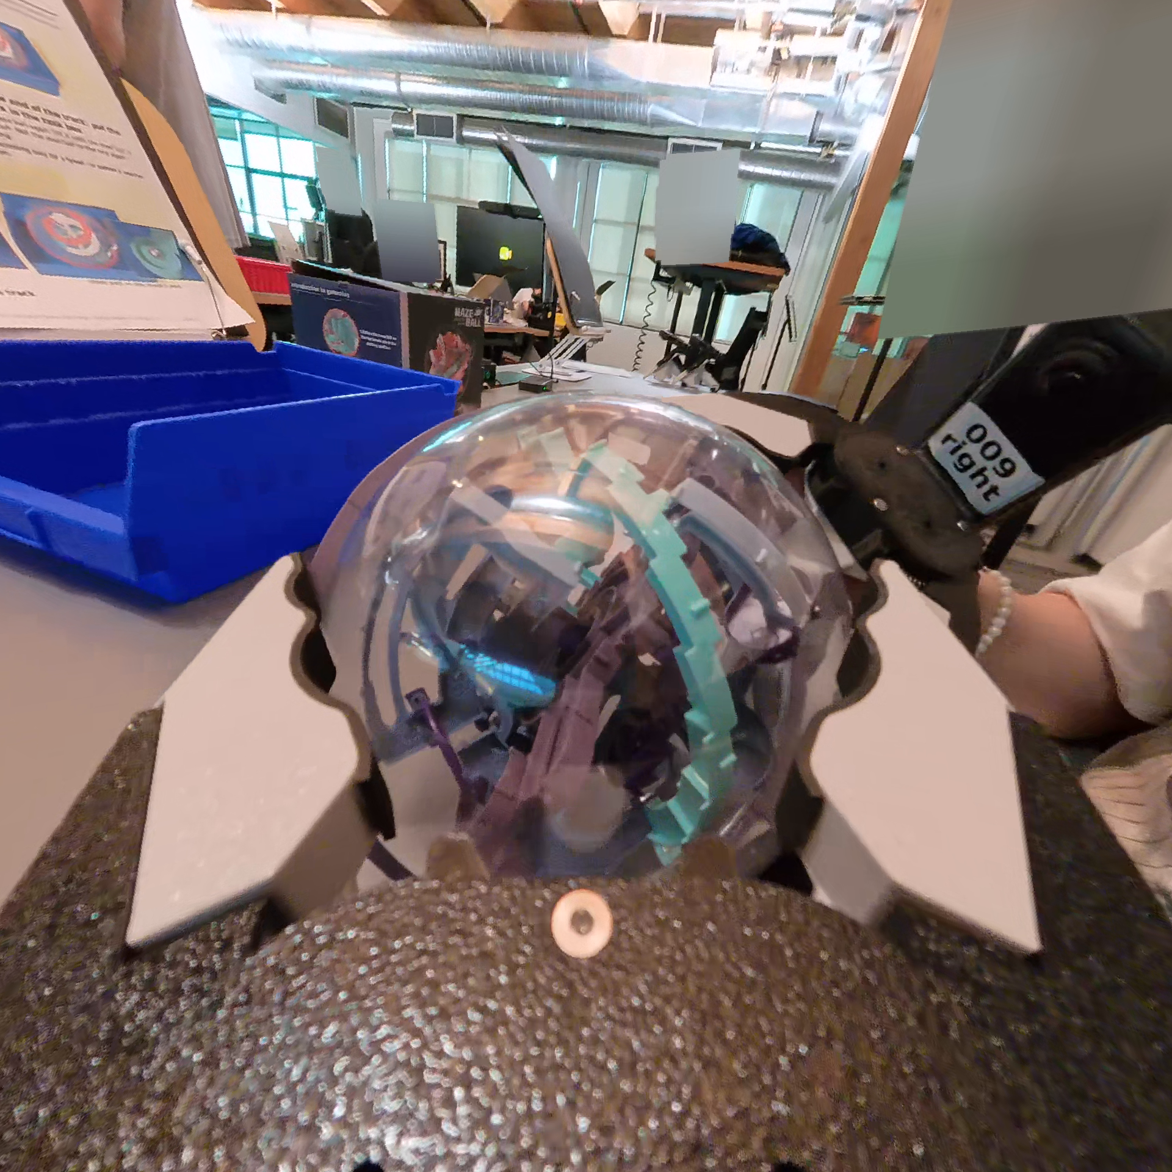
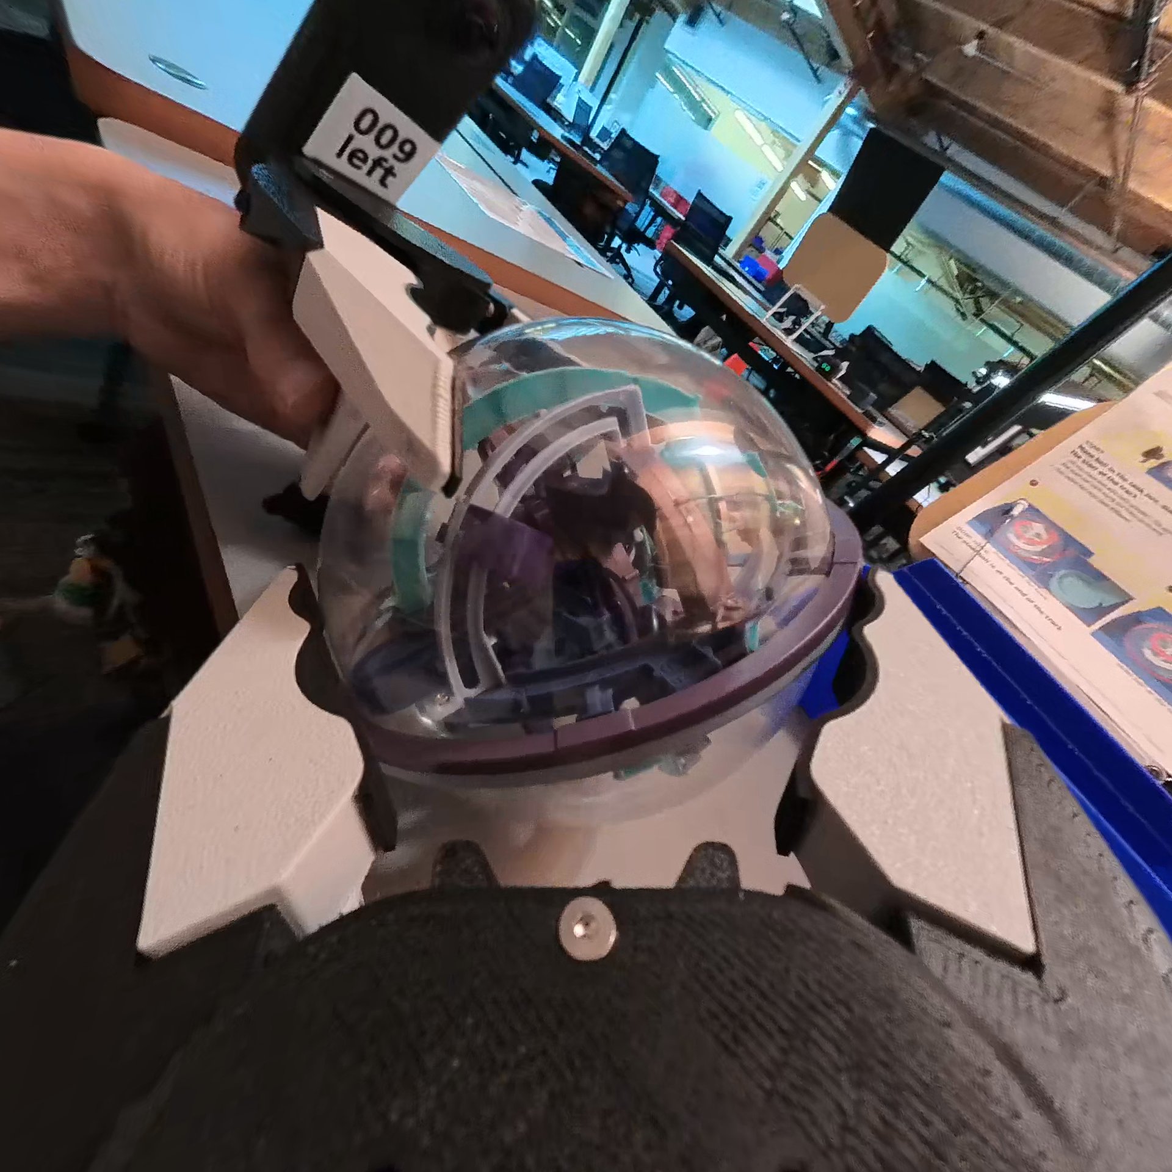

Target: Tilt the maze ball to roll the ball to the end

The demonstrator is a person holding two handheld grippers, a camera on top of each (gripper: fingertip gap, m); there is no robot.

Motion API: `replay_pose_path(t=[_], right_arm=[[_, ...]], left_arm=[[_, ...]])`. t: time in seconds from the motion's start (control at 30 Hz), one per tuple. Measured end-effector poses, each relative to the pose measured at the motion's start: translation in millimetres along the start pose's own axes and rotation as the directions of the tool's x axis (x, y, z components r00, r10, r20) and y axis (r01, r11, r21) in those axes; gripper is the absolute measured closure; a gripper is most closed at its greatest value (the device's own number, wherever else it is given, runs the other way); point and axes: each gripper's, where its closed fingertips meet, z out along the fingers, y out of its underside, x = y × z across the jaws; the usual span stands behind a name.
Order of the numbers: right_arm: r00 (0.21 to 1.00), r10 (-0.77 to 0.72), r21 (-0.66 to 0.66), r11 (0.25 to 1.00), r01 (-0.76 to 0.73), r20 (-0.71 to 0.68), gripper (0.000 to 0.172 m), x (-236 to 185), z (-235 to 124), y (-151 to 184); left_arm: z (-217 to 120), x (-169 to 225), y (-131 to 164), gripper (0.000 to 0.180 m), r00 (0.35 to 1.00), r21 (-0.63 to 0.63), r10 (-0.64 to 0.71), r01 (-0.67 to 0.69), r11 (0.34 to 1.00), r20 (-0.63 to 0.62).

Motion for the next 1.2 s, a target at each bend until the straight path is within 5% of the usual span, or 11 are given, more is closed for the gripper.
replay_pose_path(t=[0.13,0.3,0.47,0.57,0.77,0.93,1.2], right_arm=[[0.996,-0.075,-0.032,0.997,0.077,0.039,0.015,-0.6,2.3,-0.2],[0.966,-0.237,-0.052,0.969,0.243,0.101,0.02,-2.1,4.0,-2.4],[0.952,-0.23,0.01,0.973,0.233,0.2,0.022,-15.0,13.9,-17.4],[0.947,-0.248,-0.001,0.967,0.253,0.204,0.021,-15.4,24.2,-17.5],[0.995,-0.073,0.003,0.997,0.074,-0.065,0.014,-6.7,46.5,-22.3],[0.992,0.065,0.025,0.998,-0.062,-0.105,0.014,1.8,52.2,-26.3],[0.974,-0.201,-0.015,0.979,0.204,0.107,0.016,-11.7,48.0,-14.3]], left_arm=[[-3.3,-1.5,2.2,0.024,1.0,-0.032,0.018,-0.017,0.999,0.015],[-7.9,-2.0,4.7,0.024,0.976,-0.127,0.214,-0.207,0.97,0.047],[-29.7,0.3,-21.2,0.042,0.989,0.029,0.15,-0.15,0.988,0.019],[-40.2,-7.6,-19.7,0.049,0.989,0.018,0.139,-0.14,0.99,0.044],[-46.2,-28.5,-22.3,0.055,0.993,0.074,0.009,-0.018,0.997,0.116],[-43.2,-33.2,-22.6,0.055,0.989,0.081,-0.011,-0.001,0.997,0.151],[-62.9,-40.1,-24.6,0.039,0.974,0.025,0.099,-0.107,0.994,0.202]])
